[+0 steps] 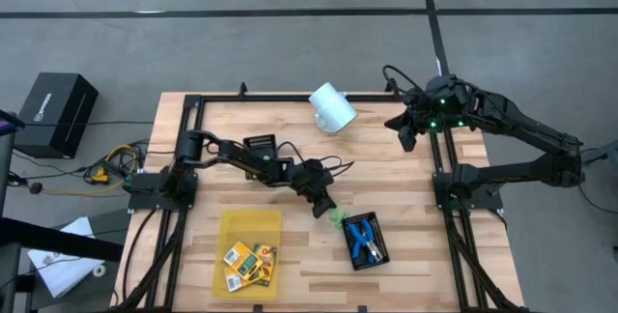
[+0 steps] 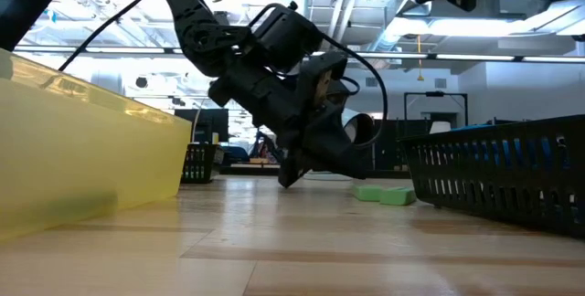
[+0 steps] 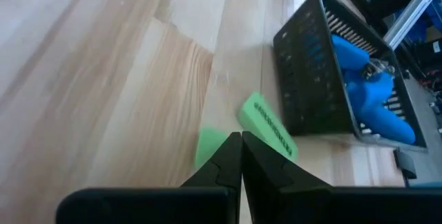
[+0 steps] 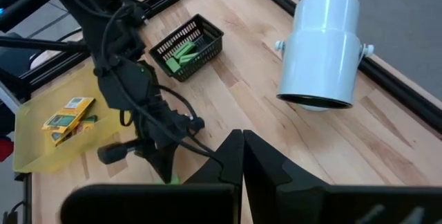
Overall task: Pick & Place School Supplies
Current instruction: Put the green eraser into the top black bin
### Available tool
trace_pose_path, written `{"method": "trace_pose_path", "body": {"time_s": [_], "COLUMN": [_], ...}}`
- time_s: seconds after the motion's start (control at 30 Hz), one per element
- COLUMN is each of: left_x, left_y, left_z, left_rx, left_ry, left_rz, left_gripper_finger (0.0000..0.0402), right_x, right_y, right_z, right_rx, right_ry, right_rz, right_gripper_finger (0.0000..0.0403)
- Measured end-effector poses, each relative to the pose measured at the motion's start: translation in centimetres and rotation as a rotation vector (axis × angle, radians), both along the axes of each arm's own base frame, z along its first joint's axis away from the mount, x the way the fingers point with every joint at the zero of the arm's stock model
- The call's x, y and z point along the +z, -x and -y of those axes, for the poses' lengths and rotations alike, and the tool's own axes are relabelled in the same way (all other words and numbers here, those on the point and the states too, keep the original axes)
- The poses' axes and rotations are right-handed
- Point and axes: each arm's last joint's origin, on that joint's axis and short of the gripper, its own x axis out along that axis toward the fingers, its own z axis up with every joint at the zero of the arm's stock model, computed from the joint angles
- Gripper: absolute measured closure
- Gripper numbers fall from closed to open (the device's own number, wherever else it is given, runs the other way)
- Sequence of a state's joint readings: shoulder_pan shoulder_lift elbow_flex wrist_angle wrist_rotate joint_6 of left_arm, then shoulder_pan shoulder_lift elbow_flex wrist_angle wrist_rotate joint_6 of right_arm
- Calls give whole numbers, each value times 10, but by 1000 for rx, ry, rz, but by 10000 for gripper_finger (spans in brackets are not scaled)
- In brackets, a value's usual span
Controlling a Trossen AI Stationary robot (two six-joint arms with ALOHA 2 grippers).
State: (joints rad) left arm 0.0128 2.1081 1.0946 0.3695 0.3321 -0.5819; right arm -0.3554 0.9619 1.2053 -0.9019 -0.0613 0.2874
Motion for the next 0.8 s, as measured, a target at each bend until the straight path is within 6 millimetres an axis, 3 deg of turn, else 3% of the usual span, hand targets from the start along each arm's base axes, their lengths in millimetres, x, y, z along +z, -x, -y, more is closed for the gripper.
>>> {"method": "trace_pose_path", "body": {"time_s": [0.8], "left_x": [-11], "left_y": [6], "left_z": [1], "left_rx": [-73], "left_ry": [-3], "left_rz": [-127], "left_gripper_finger": [399], "right_x": [-1], "right_y": [0], "right_z": [-1], "right_rx": [29], "right_ry": [-3], "right_rz": [-9], "right_gripper_finger": [403]}}
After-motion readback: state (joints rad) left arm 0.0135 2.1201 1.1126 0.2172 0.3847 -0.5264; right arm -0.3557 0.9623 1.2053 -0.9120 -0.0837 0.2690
